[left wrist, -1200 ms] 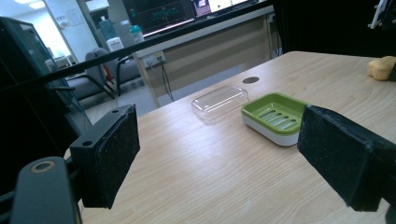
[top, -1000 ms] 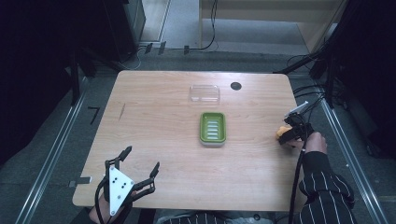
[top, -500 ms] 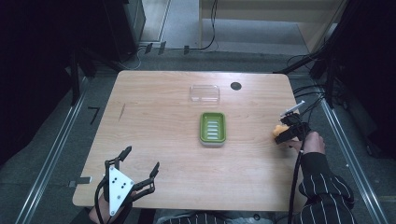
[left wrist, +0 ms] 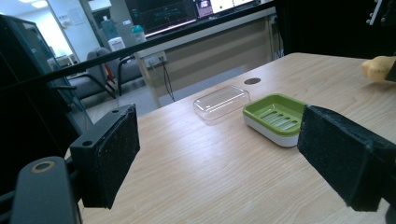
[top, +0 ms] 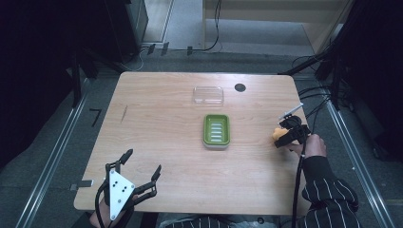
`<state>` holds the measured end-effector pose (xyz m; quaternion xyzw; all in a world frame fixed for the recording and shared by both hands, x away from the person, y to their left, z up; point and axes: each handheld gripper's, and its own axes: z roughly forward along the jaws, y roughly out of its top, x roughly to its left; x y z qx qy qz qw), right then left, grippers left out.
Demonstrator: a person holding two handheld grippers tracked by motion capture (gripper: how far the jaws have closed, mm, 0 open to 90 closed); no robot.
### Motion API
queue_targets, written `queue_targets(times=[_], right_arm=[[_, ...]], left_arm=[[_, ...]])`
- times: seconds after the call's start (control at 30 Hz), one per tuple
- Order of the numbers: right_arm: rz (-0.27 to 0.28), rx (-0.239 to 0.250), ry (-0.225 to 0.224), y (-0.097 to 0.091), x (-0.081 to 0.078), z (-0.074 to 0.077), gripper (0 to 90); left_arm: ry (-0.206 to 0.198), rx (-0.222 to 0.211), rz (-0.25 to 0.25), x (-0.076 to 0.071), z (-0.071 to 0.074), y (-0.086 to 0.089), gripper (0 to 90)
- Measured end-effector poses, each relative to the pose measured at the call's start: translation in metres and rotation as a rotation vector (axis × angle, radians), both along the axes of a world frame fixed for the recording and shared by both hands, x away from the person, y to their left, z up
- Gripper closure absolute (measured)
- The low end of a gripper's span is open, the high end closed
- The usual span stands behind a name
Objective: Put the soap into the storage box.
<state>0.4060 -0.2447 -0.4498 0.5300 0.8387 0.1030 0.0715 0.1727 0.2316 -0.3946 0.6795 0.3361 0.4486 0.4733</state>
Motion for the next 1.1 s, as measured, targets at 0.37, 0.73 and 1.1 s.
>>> queue_targets(times=[0.37,0.73,1.1], right_arm=[[0.049,-0.001,-0.007,0.015,-0.005,0.006,39.7],[0.107,0.006,-0.013,0.036,-0.008,0.011,39.7],[0.185,0.016,-0.029,0.061,-0.005,0.016,39.7]], left_arm=[[0.000,-0.003,0.006,-0.001,0.000,0.001,13.0],[0.000,-0.007,0.015,-0.003,0.000,0.003,13.0],[0.001,0.000,0.029,-0.007,0.000,0.006,13.0]])
